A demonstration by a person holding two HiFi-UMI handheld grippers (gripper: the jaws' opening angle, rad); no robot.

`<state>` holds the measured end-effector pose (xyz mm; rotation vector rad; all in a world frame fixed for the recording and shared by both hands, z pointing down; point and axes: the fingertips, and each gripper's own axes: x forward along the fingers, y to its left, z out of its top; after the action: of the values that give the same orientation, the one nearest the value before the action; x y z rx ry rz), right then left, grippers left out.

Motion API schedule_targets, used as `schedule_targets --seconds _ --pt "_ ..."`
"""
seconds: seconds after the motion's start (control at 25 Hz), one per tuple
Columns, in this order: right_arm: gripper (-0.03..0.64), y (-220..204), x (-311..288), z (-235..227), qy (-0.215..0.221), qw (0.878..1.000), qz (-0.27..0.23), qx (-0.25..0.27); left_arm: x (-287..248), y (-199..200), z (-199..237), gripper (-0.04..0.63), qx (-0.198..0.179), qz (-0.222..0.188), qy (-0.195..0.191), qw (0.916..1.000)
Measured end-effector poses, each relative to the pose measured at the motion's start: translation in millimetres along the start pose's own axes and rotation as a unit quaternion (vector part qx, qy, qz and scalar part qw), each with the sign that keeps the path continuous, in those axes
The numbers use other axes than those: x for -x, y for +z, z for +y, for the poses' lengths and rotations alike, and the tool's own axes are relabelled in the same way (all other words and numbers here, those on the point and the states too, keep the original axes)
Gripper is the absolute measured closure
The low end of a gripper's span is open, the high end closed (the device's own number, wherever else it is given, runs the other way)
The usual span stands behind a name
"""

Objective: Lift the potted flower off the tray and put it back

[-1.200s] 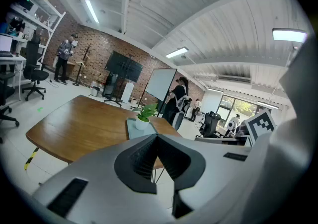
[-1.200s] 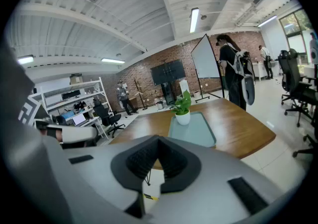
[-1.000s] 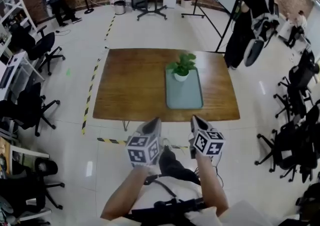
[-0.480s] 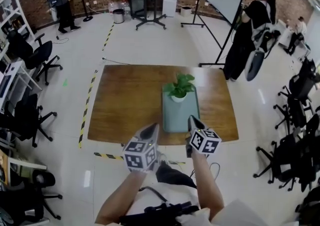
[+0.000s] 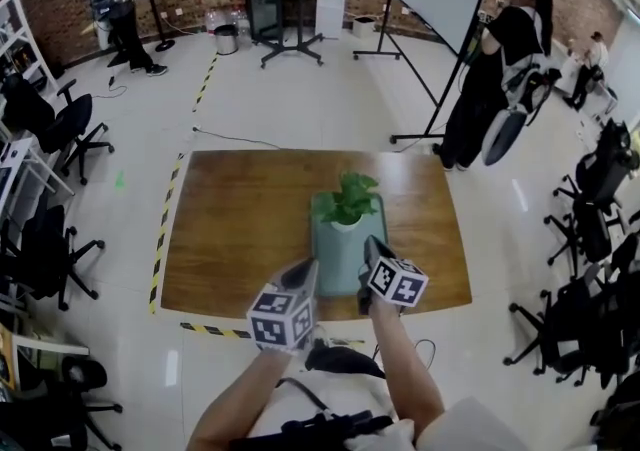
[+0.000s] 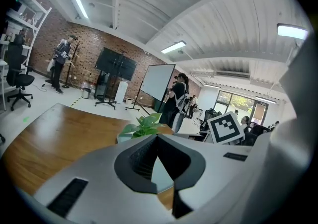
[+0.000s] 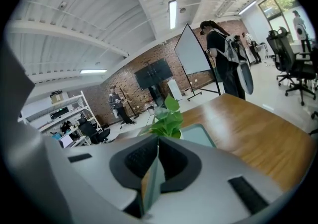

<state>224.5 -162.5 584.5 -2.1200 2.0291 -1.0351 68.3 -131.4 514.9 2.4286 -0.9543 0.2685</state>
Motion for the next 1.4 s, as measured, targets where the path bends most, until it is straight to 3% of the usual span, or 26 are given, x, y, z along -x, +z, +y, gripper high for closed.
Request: schedule_targets --seconds 0.44,0.8,1.12,1.4 --pt "0.485 -28.8 -84.0 -43.4 -0.035 0.995 0.040 -0.085 -53.4 -7.7 -0.9 0.598 -0.007 0.031 -0.011 0.9994" --pt "0.485 -35.1 -120.0 -67.0 -0.088 0.990 0.031 -0.102 -88.5 -13.2 13.7 0.598 -0.012 0.043 -0.002 0.9990" --pt "0.488 -30.6 -134.7 -69.5 -0.099 0.990 0.030 -0.094 -103.3 -14.2 17.7 0.598 -0.007 0.052 0.005 0.9986" --pt "0.572 -24.0 -139.2 -72.3 -0.102 0.992 0.032 -0.071 -95.8 -14.1 33.7 0.598 0.017 0.044 0.028 0.9985"
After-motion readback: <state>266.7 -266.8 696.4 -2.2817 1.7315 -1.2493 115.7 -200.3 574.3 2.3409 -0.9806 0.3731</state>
